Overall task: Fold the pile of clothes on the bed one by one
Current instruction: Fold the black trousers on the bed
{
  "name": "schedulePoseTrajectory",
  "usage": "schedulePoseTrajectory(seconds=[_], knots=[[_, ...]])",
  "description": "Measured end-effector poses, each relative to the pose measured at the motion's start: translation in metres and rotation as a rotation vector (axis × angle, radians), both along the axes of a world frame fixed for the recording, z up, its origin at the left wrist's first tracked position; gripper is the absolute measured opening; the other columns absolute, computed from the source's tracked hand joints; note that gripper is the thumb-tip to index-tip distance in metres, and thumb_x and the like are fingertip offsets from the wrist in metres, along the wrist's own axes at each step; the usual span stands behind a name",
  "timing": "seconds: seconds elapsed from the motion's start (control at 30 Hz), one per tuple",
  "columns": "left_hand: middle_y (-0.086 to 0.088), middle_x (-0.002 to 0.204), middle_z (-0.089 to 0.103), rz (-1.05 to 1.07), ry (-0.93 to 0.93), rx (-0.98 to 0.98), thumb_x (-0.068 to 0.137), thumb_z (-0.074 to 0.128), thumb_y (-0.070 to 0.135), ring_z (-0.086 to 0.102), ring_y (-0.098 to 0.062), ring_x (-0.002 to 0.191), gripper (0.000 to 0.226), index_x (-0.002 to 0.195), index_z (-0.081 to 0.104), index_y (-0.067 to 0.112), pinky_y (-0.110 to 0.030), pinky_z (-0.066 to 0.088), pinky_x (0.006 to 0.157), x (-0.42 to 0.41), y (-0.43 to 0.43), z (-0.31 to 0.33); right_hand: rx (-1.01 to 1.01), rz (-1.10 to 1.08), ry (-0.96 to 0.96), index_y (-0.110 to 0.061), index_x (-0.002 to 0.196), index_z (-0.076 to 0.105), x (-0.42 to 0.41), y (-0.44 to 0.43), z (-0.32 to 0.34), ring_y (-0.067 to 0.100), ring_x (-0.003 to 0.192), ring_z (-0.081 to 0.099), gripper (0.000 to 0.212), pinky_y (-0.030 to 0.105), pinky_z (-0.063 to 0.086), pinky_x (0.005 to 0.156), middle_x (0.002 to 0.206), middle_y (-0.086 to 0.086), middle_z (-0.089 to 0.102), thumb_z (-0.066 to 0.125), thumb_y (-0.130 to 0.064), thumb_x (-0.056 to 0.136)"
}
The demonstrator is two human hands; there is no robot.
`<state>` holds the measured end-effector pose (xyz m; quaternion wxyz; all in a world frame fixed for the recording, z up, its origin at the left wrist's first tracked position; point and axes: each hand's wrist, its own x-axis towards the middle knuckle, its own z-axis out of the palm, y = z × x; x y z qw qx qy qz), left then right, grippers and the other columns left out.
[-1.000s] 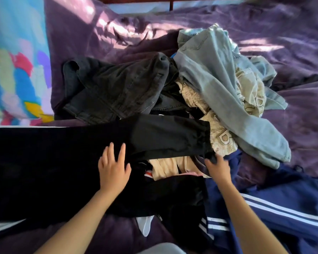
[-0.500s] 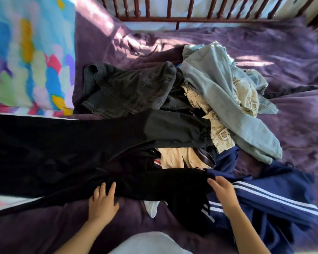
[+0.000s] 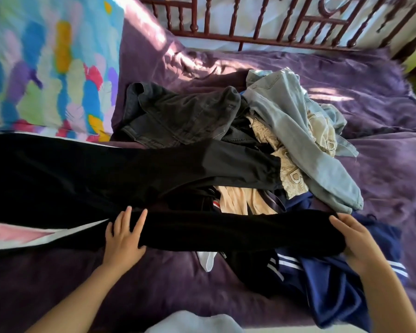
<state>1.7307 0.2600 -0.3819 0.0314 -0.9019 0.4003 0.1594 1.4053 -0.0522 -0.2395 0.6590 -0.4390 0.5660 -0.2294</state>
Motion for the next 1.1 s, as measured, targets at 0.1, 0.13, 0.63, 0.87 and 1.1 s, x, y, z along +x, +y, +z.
schedulePoseTrajectory(seconds=[0.1,0.13,0.63,0.87,1.1], knots=[[-0.007,0.156,0.014,-0.013,0.077,0.175,0.077,0.07,0.044,0.009,-0.03,0.144,0.104,0.15,-0.002,0.027,-0.056,0.015,0.111,0.02,-0.01,0.013,0.006,0.051,0.004,-0.017,0.072,0.058,0.014,-0.004,-0.008,0.004,0.046,0.059,0.027,0.014,0.048,0.045,0.054,-0.003,0.063,0.047,-0.006,0.093],[-0.002,0.154,0.022,0.0,0.142,0.268,0.082,0.063,0.045,0.01,-0.026,0.144,0.096,0.15,-0.004,0.028,-0.054,0.01,0.113,0.025,-0.012,0.014,-0.003,0.052,-0.009,-0.019,0.065,0.061,0.021,-0.006,-0.007,0.004,0.045,0.058,0.037,0.012,0.046,0.045,0.052,-0.004,0.062,0.043,-0.002,0.093],[-0.002,0.152,0.025,0.04,-0.094,0.213,0.086,0.057,0.044,0.026,-0.024,0.138,0.082,0.15,0.01,0.023,-0.041,0.031,0.104,0.023,0.04,-0.026,-0.157,0.115,0.88,0.001,0.104,0.06,-0.026,0.07,-0.106,0.034,0.098,0.054,0.032,0.037,0.042,0.078,0.102,0.023,0.059,0.055,-0.017,0.078],[-0.004,0.08,0.065,-0.054,-0.045,0.041,0.069,0.079,0.014,0.065,-0.026,0.075,0.024,0.089,0.067,0.012,-0.037,0.052,0.065,0.032,0.053,-0.017,-0.592,1.224,1.199,-0.028,0.147,0.022,0.039,0.117,-0.128,0.022,0.14,0.019,0.065,0.034,0.026,0.108,0.154,0.002,0.016,0.05,-0.028,0.088],[-0.006,0.068,0.061,-0.297,-0.04,-0.039,0.02,0.082,0.0,0.059,-0.021,0.048,0.068,0.088,0.074,0.003,-0.029,0.046,0.037,0.003,0.118,-0.018,-0.295,1.44,1.448,-0.026,0.145,0.028,0.053,0.128,-0.155,0.034,0.137,0.023,0.055,0.048,0.024,0.109,0.15,0.013,0.023,0.043,-0.032,0.092]])
